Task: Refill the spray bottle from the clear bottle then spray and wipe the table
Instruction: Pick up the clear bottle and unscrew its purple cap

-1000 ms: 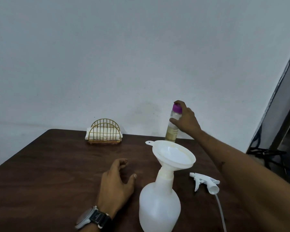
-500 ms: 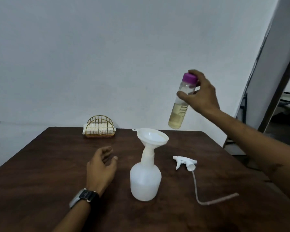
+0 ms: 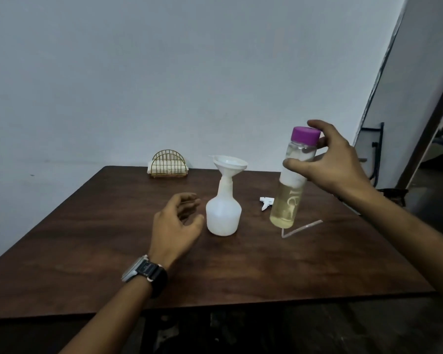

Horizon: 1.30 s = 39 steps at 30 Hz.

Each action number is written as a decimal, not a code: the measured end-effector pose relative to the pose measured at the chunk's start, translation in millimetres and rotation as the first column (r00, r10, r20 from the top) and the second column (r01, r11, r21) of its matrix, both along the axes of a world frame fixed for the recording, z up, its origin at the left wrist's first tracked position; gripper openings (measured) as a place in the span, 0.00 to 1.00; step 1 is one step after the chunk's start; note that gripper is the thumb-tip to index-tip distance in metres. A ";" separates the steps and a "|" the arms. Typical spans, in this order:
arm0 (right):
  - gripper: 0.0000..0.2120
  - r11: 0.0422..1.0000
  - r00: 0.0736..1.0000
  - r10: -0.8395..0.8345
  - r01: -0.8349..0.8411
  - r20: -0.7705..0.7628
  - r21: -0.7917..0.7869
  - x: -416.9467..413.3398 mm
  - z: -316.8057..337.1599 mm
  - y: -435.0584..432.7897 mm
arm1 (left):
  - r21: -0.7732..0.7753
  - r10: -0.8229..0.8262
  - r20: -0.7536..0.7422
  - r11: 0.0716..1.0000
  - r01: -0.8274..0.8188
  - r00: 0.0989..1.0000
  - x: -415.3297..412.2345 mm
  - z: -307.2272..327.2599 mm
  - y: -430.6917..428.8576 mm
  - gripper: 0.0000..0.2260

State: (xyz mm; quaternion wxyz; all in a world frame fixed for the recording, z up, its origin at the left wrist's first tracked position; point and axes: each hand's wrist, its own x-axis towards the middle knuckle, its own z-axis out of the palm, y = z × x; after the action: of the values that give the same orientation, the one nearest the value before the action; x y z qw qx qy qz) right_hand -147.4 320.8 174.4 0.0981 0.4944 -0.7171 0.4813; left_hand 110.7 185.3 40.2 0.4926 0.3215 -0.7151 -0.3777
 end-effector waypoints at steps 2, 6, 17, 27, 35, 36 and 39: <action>0.43 1.000 1.000 0.011 -0.011 -0.007 0.021 13.4 -7.0 14.4 | -0.023 -0.031 -0.017 0.999 0.030 0.999 1.8 1.1 15.3 0.19; 0.43 0.996 0.998 0.064 -0.064 0.012 0.058 42.0 -23.1 24.1 | -0.045 -0.137 -0.036 0.990 0.136 0.990 -3.1 2.9 41.6 0.17; 0.35 0.956 0.962 0.268 -0.272 0.052 0.110 95.8 -62.0 -0.7 | -0.066 -0.150 0.024 0.986 0.151 0.988 -32.3 5.5 63.7 0.39; 0.30 0.964 0.982 0.083 -0.036 -0.169 0.264 105.4 -21.7 -6.0 | -0.061 -0.083 0.052 0.994 0.087 0.995 -39.5 -1.7 53.3 0.24; 0.27 0.870 0.816 -0.013 0.294 -0.578 0.396 140.9 5.1 -22.7 | -0.175 0.021 0.101 0.985 -0.003 0.995 -43.7 -5.5 51.0 0.20; 0.23 0.873 0.798 0.008 0.288 -0.602 0.394 142.8 4.1 -26.4 | -0.192 0.033 0.097 0.981 -0.014 0.995 -43.2 -5.1 51.1 0.19; 0.19 0.893 0.800 0.047 0.234 -0.598 0.384 137.1 -0.1 -30.7 | -0.216 0.007 0.099 0.976 0.015 0.995 -42.0 -3.3 49.6 0.19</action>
State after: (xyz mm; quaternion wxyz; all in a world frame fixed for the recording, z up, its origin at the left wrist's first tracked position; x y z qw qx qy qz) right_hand -10.3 290.1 174.4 0.2272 0.5915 -0.7639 0.1228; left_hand 68.8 234.8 36.9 0.4877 0.2829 -0.7761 -0.2823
